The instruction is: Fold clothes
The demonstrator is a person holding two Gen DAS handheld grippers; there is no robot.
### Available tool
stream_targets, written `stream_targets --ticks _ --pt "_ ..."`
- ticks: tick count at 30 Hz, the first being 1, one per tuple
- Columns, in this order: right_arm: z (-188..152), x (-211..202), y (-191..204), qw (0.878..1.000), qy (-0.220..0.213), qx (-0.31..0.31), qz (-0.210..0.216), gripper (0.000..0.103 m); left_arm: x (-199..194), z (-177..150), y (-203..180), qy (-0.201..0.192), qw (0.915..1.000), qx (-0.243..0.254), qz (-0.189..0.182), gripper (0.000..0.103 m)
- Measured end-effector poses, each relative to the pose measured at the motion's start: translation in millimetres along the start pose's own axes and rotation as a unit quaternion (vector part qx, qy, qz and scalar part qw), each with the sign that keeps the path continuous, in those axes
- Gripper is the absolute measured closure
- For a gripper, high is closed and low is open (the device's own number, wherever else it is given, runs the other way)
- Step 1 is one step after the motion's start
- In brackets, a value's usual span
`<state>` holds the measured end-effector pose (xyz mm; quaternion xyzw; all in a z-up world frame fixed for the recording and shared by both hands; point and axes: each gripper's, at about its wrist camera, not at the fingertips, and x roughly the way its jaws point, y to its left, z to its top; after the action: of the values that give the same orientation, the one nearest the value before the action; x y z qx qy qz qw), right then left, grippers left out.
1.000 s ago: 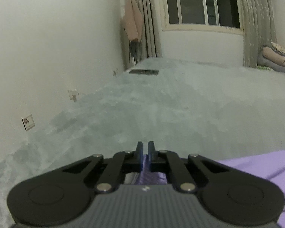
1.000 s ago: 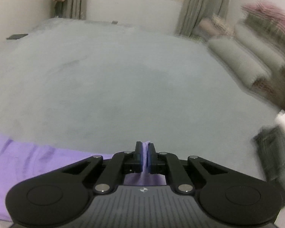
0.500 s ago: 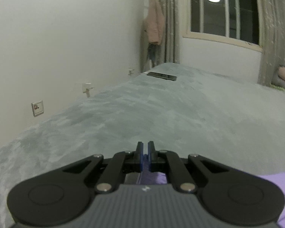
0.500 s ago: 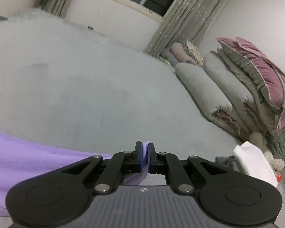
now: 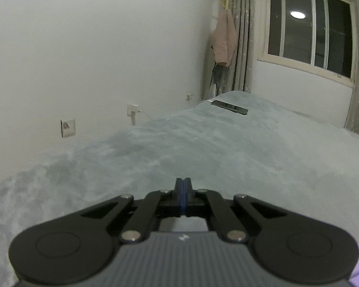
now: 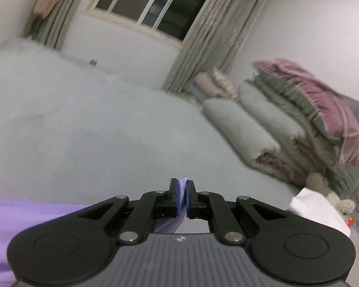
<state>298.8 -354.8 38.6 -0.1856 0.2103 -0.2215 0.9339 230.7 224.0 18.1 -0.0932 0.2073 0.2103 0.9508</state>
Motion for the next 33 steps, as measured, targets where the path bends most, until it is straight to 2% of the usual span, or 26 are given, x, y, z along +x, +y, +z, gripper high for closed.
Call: stream_targets --ticks 2,5,6,7,8,10,12,16,19,20,21,25,27,28,31,33 --pt "-2 -2 4 1.0 -0.006 0.006 -0.007 0.097 4 -2 -1 0.017 0.9998 -0.002 -0.009 0.103" --pt "-7 19 16 0.997 0.074 -0.028 0.022 0.095 6 -2 -2 0.025 0.9996 0.001 -0.013 0.103" --pt "-9 22 18 0.995 0.087 -0.044 0.014 0.094 5 -2 -2 0.025 0.9996 0.001 -0.016 0.103" --pt "-10 20 15 0.996 0.082 -0.04 0.005 0.085 4 -2 -3 0.025 0.9995 0.002 -0.02 0.102" --pt "-11 16 11 0.997 0.074 -0.032 -0.005 0.07 4 -1 -4 0.026 0.9994 0.003 -0.025 0.102" --pt "-9 10 -6 0.997 0.077 0.014 0.006 0.062 2 -1 -7 0.031 0.9988 0.008 -0.036 0.1" --pt "-11 7 -26 0.992 0.101 0.066 0.024 0.062 -1 -1 -12 0.035 0.998 0.013 -0.05 0.1" --pt "-27 3 -53 0.971 0.163 0.159 0.072 0.062 -6 -4 -25 0.039 0.9958 0.039 -0.073 0.092" --pt "-46 -7 -60 0.943 0.184 0.246 0.128 0.067 -3 -11 -33 0.054 0.9936 0.056 -0.081 0.092" --pt "-50 -7 -60 0.936 0.186 0.261 0.145 0.068 -2 -13 -35 0.061 0.9927 0.062 -0.084 0.092" --pt "-52 -6 -57 0.935 0.189 0.26 0.151 0.068 0 -15 -37 0.067 0.9919 0.067 -0.085 0.092" --pt "-57 -1 -42 0.941 0.174 0.255 0.139 0.069 7 -22 -38 0.086 0.9902 0.076 -0.08 0.092" --pt "-57 -1 -34 0.942 0.166 0.254 0.143 0.085 9 -23 -35 0.091 0.9902 0.069 -0.079 0.092" --pt "-55 1 -33 0.945 0.164 0.246 0.137 0.098 10 -23 -34 0.094 0.9904 0.065 -0.078 0.094" --pt "-45 1 -36 0.954 0.142 0.237 0.12 0.099 13 -23 -29 0.095 0.9912 0.058 -0.07 0.102" --pt "-37 -8 -33 0.969 0.124 0.195 0.084 0.099 15 -23 -27 0.096 0.9914 0.056 -0.069 0.102"
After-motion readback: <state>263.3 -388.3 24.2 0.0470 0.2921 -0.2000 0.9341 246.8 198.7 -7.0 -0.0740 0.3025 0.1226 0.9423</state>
